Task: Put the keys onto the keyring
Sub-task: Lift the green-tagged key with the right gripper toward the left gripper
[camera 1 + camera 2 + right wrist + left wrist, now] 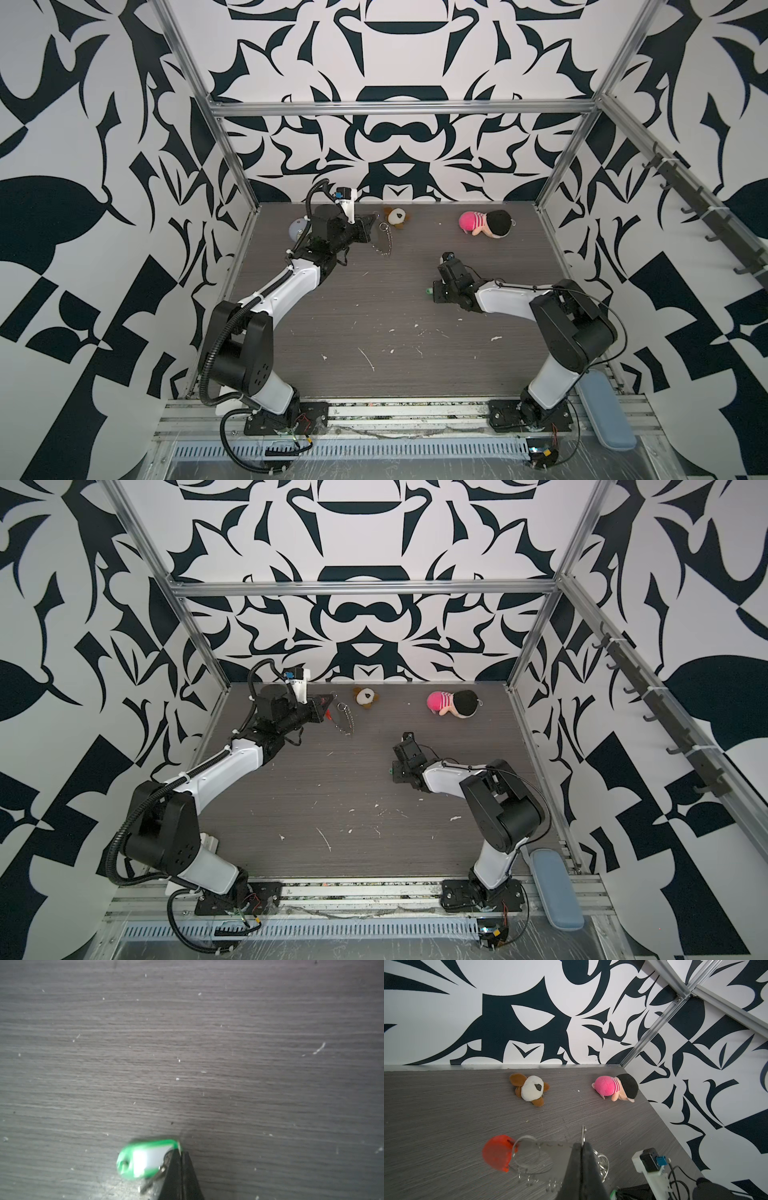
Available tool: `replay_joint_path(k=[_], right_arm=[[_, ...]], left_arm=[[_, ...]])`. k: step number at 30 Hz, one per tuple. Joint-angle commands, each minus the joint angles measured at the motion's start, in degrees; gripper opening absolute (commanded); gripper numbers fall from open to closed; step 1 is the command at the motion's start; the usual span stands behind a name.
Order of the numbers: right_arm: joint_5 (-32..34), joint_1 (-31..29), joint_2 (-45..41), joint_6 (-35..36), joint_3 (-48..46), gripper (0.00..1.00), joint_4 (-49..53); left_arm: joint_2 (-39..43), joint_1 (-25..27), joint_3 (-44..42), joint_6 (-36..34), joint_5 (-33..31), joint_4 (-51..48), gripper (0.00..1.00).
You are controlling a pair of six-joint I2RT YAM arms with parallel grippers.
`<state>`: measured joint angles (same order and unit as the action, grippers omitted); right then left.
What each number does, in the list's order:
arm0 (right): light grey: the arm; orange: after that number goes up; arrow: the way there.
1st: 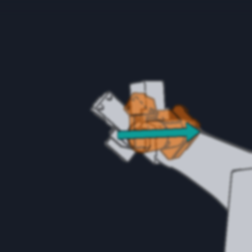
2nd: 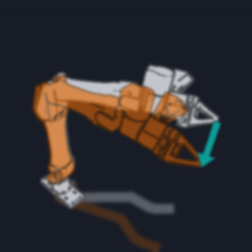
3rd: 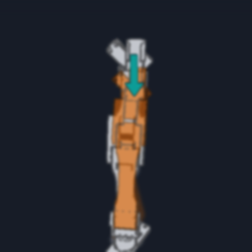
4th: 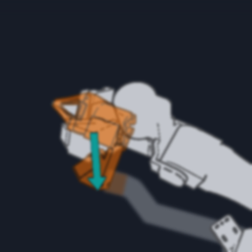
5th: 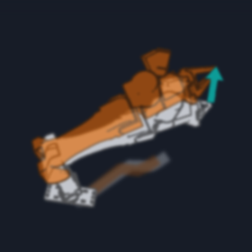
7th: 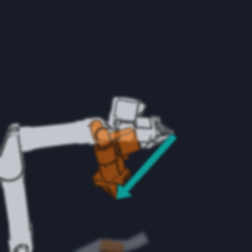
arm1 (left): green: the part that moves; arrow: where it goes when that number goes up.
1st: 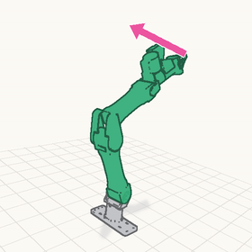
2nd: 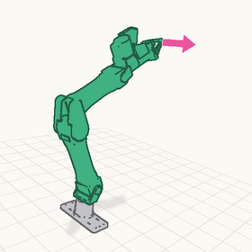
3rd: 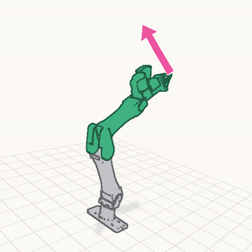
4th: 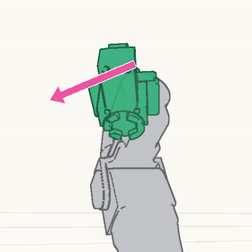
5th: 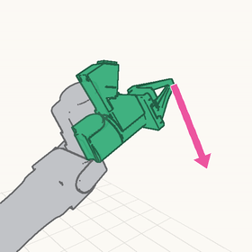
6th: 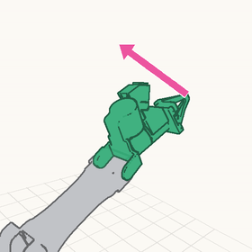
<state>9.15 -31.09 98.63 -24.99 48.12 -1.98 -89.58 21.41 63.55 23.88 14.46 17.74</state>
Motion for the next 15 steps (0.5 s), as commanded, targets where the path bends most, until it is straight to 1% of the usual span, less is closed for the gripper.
replay_joint_path(k=[1,3,6,7,9,10,12,13,15], right_arm=[[0.88,0.2,-0.64,1.07,1.49,0.0,-0.39],[0.29,0.15,-1.93,2.63,1.28,0.0,-0.44],[-0.22,0.16,-5.11,6.7,1.7,0.0,0.13],[-0.52,0.22,-6.65,8.75,2.13,0.0,0.41],[-0.97,0.17,-9.63,12.34,2.55,0.0,0.66],[-1.82,0.15,-11.44,14.56,2.63,0.0,0.31],[-3.85,0.45,-14.67,17.51,3.01,0.0,-0.22],[-6.77,1.39,-16.71,17.49,3.66,0.0,0.49],[-17.57,4.64,-18.99,16.33,6.05,0.0,2.52]], left_arm=[[0.11,0.21,2.02,-0.8,0.65,1.47,0.0],[0.18,0.16,1.57,-1.22,0.31,2.27,0.0],[0.17,0.23,-0.85,-2.7,1.06,7.32,0.0],[0.24,0.26,-1.79,-4.07,3.12,9.71,0.0],[0.79,0.49,-3.62,-6.7,3.0,12.89,0.0],[1.01,0.55,-4.55,-7.43,3.87,15.0,0.0],[1.08,0.52,-6.16,-12.49,8.5,19.61,0.0],[0.99,0.56,-6.97,-15.43,11.48,22.16,0.0],[0.69,0.56,-7.32,-18.6,15.13,24.77,0.0]])
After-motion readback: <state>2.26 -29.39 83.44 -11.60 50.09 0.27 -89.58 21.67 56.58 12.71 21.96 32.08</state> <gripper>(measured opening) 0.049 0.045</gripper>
